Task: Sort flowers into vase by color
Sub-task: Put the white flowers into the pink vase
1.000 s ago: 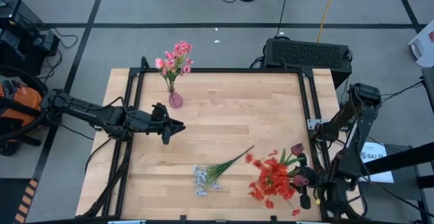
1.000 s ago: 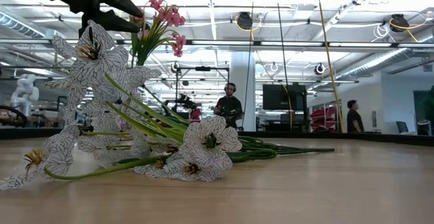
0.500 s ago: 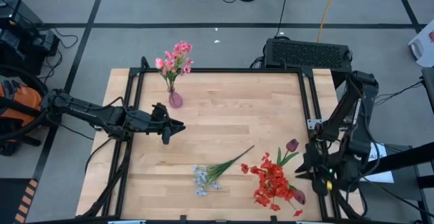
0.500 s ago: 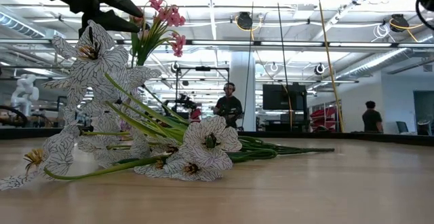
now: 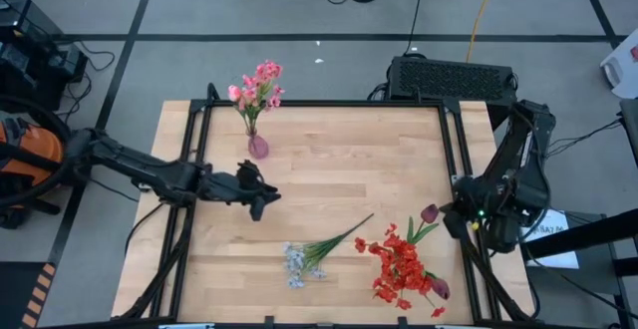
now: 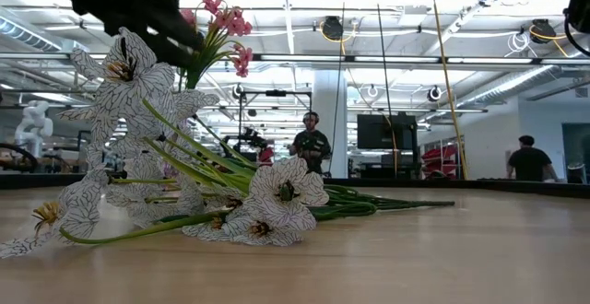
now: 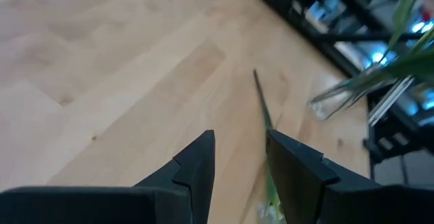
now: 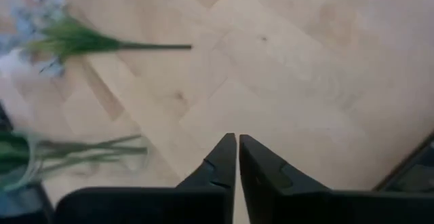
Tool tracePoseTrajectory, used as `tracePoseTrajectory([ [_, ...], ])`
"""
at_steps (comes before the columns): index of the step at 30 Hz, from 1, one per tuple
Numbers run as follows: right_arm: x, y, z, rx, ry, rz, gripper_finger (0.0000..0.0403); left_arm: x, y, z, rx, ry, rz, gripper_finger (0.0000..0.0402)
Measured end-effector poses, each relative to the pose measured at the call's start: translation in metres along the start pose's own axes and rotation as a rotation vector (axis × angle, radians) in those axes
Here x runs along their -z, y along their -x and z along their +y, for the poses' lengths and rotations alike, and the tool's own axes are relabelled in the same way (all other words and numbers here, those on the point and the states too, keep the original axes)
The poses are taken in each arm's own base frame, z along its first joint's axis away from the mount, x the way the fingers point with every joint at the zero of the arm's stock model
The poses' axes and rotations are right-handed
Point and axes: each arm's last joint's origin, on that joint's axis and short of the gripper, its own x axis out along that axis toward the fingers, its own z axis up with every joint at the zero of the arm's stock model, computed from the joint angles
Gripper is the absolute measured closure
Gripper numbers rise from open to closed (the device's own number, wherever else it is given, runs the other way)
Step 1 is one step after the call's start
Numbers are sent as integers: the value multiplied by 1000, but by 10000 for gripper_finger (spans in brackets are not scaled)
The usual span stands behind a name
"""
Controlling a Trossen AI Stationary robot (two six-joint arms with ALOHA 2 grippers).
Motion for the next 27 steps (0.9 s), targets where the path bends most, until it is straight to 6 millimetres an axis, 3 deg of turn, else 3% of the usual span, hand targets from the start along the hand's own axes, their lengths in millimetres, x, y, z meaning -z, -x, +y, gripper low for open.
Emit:
tracePoseTrajectory([
  [7,-9,-2,-5,54,-24,-33,397,5,-32,-35,-15,-60,84,265],
  [18,-15,-5,-5,92,4,-57,402,7,-106,-96,6,-194,199,265],
  [27,-15,-5,-4,92,25,-56,402,7,-154,-112,-156,-333,437,266],
])
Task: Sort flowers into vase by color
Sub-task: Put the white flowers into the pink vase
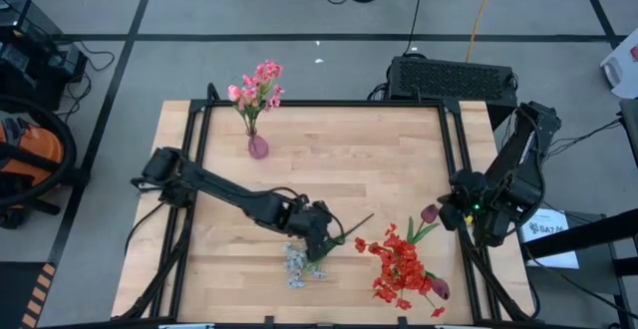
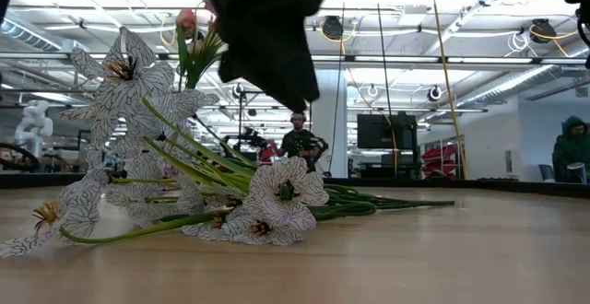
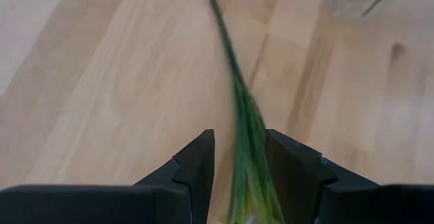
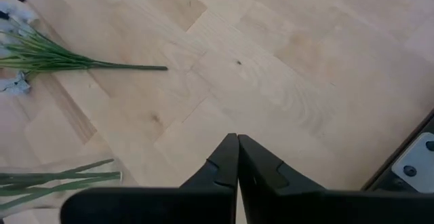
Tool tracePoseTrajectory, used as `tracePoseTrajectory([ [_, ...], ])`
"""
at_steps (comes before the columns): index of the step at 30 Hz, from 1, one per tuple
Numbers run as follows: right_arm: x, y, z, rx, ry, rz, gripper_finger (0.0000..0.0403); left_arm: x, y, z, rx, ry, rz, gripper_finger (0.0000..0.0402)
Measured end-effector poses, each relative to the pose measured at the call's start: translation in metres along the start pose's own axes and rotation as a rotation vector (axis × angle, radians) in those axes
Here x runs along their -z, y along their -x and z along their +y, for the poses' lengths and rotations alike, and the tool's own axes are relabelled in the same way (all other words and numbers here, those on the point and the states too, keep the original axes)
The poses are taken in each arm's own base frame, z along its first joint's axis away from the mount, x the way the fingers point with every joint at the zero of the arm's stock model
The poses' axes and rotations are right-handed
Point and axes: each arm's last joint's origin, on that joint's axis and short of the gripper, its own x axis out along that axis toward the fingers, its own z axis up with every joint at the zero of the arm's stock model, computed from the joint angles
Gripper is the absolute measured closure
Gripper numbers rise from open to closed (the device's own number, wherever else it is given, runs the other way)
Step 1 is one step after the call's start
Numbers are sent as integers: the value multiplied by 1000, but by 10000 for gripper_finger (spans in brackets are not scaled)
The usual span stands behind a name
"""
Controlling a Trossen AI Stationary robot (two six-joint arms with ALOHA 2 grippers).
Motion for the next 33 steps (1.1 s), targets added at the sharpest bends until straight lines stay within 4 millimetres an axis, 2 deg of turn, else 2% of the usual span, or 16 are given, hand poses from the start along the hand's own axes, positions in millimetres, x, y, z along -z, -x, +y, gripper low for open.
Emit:
tracePoseTrajectory([
  [6,1,0,2,-15,-10,5,402,-15,-27,-1,31,-6,75,266],
  [11,1,0,3,-30,-20,11,402,-13,-51,-1,40,-94,125,266],
  [23,3,-1,8,-48,-32,16,402,-9,-73,-5,103,-94,132,266],
  [33,7,-4,13,-30,-23,9,402,8,-91,-2,56,-160,223,265],
])
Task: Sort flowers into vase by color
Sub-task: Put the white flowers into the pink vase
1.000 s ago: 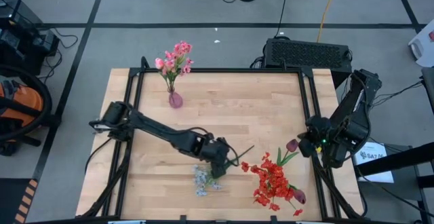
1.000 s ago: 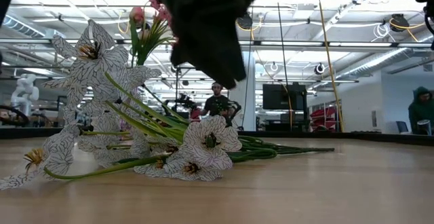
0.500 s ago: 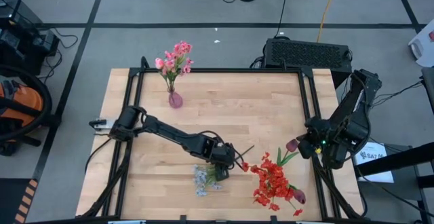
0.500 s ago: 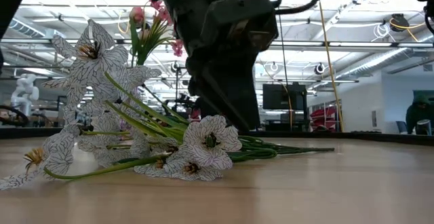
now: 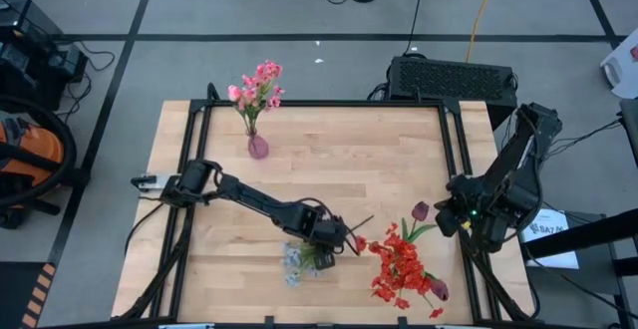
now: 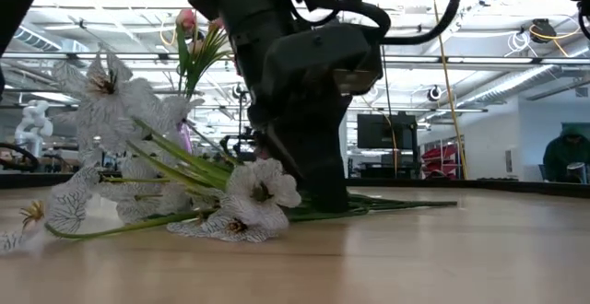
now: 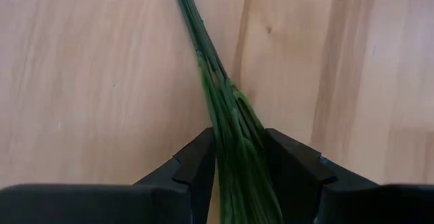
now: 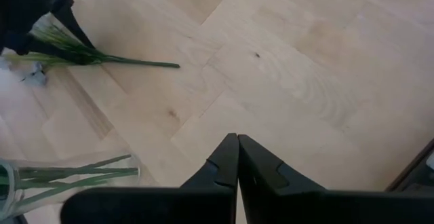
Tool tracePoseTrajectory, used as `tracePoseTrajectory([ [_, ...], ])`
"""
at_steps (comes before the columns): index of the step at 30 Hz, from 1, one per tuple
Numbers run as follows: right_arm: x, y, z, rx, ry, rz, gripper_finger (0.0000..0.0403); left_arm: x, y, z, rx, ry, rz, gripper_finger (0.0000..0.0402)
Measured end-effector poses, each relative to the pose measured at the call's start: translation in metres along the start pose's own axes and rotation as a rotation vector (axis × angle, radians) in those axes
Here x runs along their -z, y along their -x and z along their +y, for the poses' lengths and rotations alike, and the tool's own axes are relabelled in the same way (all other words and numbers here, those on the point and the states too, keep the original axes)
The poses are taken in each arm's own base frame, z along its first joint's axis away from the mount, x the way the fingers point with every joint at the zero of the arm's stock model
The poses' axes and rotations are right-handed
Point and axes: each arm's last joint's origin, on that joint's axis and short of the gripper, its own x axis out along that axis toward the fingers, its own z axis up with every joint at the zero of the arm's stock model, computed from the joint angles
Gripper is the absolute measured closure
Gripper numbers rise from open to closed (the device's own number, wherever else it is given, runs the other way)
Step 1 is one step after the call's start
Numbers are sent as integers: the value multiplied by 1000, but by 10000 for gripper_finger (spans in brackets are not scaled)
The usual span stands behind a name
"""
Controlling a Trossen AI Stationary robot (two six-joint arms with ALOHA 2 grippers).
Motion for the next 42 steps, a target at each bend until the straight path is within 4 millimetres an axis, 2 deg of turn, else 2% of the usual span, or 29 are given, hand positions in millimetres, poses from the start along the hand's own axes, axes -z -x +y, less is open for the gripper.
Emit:
tracePoseTrajectory([
  [6,3,-2,4,6,6,1,402,6,8,9,-76,-50,84,275],
  [12,3,-2,4,5,2,0,403,19,29,32,-227,-151,276,342],
  [15,4,-2,5,-2,-3,2,403,22,39,43,-261,-280,366,379],
  [17,4,-2,5,-3,-3,3,403,23,42,47,-251,-384,409,391],
  [26,4,-2,6,-4,-7,3,403,26,42,44,-133,-1054,514,387],
  [31,4,-2,6,-4,-2,2,403,25,43,45,-218,-1235,552,387],
  [36,4,-2,6,-4,-9,2,403,26,44,41,-235,-1529,618,385],
  [42,4,-2,6,-4,-22,2,403,23,43,47,-194,-1602,631,366],
])
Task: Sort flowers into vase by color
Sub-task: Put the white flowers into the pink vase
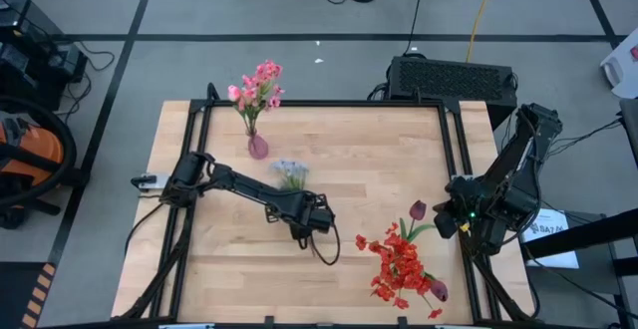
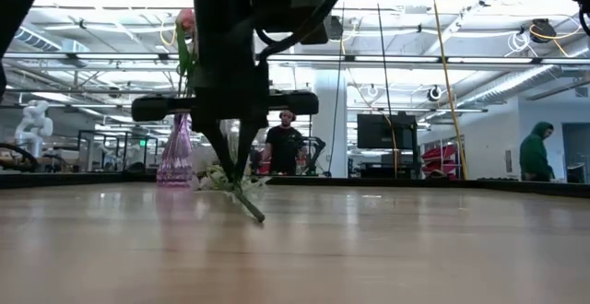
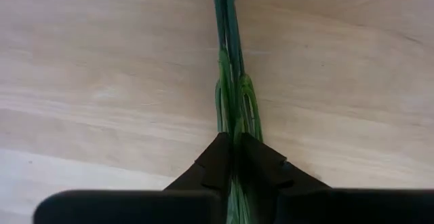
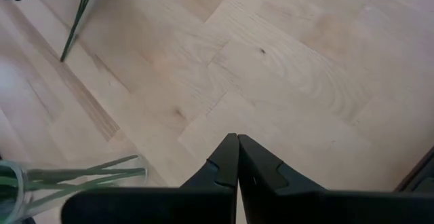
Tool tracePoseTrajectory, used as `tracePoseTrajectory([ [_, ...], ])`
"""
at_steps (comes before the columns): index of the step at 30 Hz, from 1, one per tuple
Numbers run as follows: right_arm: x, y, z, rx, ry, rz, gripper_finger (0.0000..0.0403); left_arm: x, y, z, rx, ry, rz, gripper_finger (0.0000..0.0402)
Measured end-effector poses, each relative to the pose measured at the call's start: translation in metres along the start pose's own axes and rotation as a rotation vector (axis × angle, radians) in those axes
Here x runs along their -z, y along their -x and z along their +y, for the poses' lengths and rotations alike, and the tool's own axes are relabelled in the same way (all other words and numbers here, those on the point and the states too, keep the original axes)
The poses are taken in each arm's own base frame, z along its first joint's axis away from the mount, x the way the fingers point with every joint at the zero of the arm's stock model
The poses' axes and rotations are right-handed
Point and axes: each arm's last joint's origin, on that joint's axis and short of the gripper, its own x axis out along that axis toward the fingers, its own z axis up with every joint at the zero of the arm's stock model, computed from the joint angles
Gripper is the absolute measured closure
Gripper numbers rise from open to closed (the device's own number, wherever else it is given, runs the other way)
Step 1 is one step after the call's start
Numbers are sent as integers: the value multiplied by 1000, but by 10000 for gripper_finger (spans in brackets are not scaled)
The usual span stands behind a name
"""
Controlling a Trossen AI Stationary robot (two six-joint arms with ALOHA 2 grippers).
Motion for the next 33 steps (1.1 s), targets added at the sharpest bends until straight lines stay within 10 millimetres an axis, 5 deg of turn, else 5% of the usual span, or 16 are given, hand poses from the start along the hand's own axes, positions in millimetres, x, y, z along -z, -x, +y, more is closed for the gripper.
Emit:
tracePoseTrajectory([
  [6,0,0,0,2,-84,-1,403,3,-2,7,-36,161,-38,331],
  [19,4,-10,9,63,-138,-32,403,8,3,7,-39,120,23,264],
  [28,-4,-4,0,40,-10,-26,403,39,65,3,-36,695,-94,262],
  [33,-21,8,-17,-66,85,-92,403,49,91,-5,-42,1158,-188,262],
])
